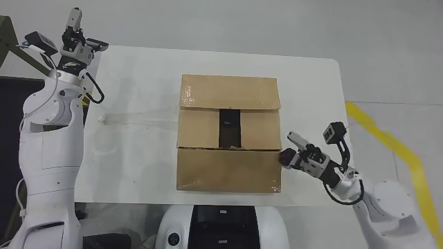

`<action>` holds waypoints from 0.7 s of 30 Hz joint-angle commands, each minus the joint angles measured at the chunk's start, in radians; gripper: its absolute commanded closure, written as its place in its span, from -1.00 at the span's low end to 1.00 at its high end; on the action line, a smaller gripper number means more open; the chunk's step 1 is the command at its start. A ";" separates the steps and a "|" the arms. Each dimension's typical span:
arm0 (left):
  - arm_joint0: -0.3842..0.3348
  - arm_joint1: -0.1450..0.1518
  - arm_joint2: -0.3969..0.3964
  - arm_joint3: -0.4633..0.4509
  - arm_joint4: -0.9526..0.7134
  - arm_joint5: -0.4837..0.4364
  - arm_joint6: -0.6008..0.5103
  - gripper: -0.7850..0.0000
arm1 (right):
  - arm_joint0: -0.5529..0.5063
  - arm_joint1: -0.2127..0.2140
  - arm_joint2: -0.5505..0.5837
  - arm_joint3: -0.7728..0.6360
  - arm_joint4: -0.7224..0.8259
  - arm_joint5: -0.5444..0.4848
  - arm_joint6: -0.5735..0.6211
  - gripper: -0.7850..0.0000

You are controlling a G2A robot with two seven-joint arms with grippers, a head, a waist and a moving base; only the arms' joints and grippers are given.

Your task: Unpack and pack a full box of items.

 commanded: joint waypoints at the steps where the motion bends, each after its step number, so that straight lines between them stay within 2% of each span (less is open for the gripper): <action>1: 0.000 0.000 0.000 0.000 0.000 0.000 0.000 -1.00 | 0.011 0.001 0.019 0.017 -0.001 -0.019 -0.002 -1.00; 9: 0.000 0.000 0.000 0.000 0.000 0.000 0.000 -1.00 | 0.073 0.006 0.070 0.083 -0.014 -0.052 0.006 -1.00; 21: 0.000 0.000 0.000 0.000 0.000 0.000 0.000 -1.00 | 0.154 0.011 0.090 0.153 -0.025 -0.083 0.022 -1.00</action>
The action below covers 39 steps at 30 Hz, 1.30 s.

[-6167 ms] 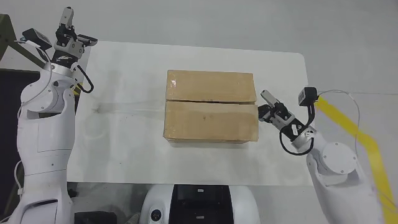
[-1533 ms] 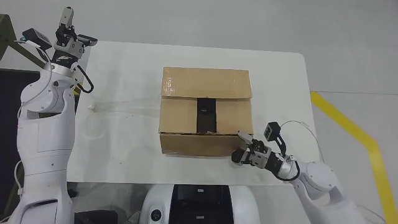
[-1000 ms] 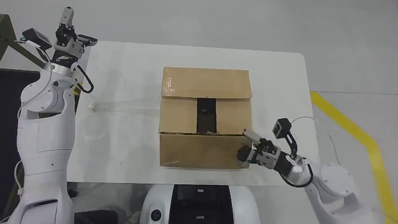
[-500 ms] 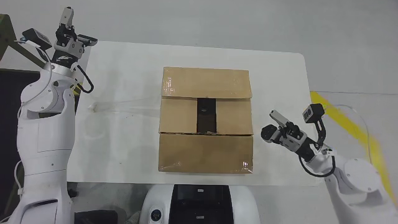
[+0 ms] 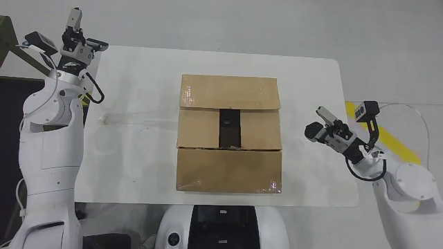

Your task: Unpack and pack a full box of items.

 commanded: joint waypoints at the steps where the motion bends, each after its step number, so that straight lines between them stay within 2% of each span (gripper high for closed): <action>1: 0.000 0.000 0.000 0.000 0.000 0.000 0.000 -1.00 | 0.009 0.000 0.001 0.008 -0.002 0.001 -0.006 -1.00; 21: 0.000 0.000 0.000 0.000 0.000 0.000 0.000 -1.00 | 0.011 0.000 0.000 0.012 0.000 0.004 -0.010 -1.00; 26: 0.018 -0.001 0.006 -0.031 0.009 -0.017 0.000 -1.00 | 0.011 0.000 0.000 0.012 0.000 0.004 -0.010 -1.00; 33: 0.047 -0.003 0.020 -0.084 -0.090 0.024 -0.120 -1.00 | 0.011 0.000 0.000 0.012 0.000 0.004 -0.010 -1.00; 39: 0.083 -0.003 0.035 -0.175 -0.170 0.070 -0.234 -1.00 | 0.011 0.000 0.000 0.012 0.000 0.004 -0.010 -1.00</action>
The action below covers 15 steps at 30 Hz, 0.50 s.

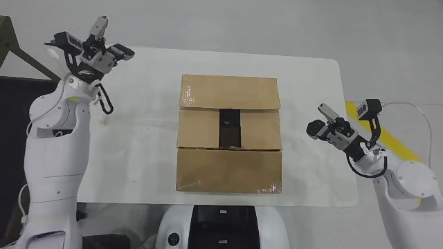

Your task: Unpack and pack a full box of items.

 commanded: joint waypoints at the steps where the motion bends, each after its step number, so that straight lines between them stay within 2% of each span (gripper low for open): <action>1: 0.012 0.001 0.005 -0.026 -0.018 0.007 -0.042 -1.00 | 0.000 0.000 0.000 0.000 0.000 0.000 0.000 -1.00; 8: 0.045 0.002 0.033 -0.087 -0.100 0.039 -0.190 -1.00 | 0.000 0.000 0.000 0.000 0.000 0.000 0.000 -1.00; 15: 0.080 0.007 0.048 -0.107 -0.128 0.059 -0.321 -1.00 | 0.000 0.000 0.000 0.000 0.000 0.000 0.000 -1.00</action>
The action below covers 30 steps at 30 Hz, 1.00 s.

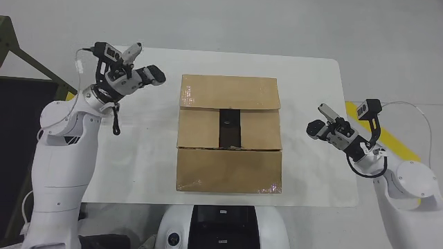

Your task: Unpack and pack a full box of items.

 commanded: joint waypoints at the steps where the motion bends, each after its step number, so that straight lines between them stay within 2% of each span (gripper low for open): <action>1: 0.010 0.002 -0.001 -0.001 0.004 -0.005 -0.041 -1.00 | 0.000 0.000 0.000 0.000 0.000 0.000 0.000 -1.00; 5: 0.024 0.006 -0.004 0.002 0.009 -0.014 -0.092 -1.00 | 0.000 0.000 0.000 0.000 0.000 0.000 0.000 -1.00; 21: 0.025 0.006 -0.003 0.000 0.008 -0.014 -0.089 -1.00 | 0.000 0.000 0.000 0.000 0.000 0.000 0.000 -1.00; 30: 0.119 0.002 0.066 -0.063 0.004 -0.037 -0.133 -1.00 | 0.000 0.000 0.000 0.000 0.000 0.000 0.000 -1.00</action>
